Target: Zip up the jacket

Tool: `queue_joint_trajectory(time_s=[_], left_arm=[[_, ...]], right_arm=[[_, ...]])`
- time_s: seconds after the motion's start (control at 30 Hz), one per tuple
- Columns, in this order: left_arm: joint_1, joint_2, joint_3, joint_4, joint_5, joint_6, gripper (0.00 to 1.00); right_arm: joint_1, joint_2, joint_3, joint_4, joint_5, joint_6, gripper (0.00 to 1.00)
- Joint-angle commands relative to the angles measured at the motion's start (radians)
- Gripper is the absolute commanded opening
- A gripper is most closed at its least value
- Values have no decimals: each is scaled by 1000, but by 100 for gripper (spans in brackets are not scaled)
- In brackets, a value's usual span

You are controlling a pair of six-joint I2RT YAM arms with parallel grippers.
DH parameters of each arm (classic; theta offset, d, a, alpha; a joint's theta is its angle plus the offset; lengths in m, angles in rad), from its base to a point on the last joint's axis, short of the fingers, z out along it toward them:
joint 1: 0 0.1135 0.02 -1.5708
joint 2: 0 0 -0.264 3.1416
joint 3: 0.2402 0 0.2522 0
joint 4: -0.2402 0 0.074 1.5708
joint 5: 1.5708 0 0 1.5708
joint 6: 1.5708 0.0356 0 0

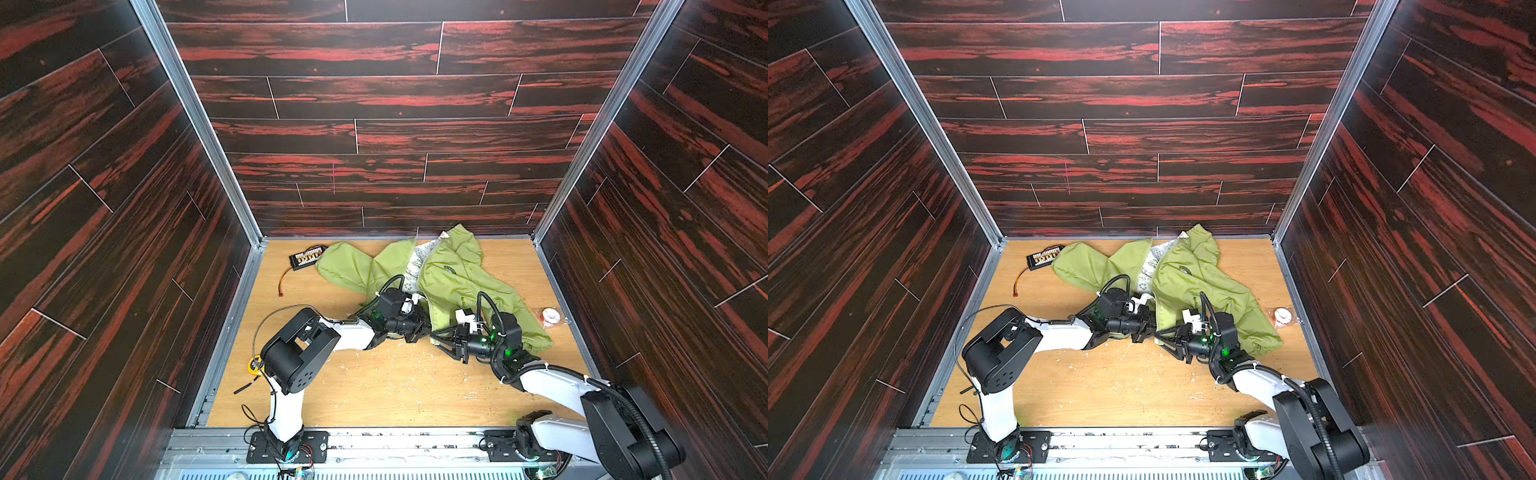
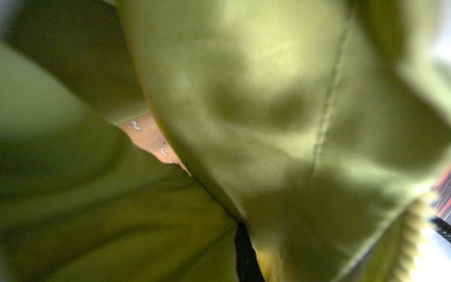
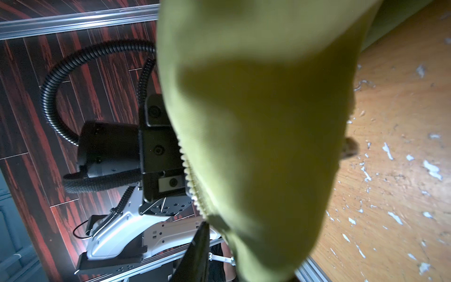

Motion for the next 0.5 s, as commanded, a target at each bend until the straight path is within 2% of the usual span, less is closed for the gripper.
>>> queue_joint_trajectory(time_s=[0.0, 0.47], left_arm=[[-8, -21, 22, 45, 18, -12, 0], [-8, -39, -1, 49, 14, -11, 0]], right_arm=[[0, -18, 20, -56, 18, -33, 29], [0, -14, 21, -37, 19, -20, 15]])
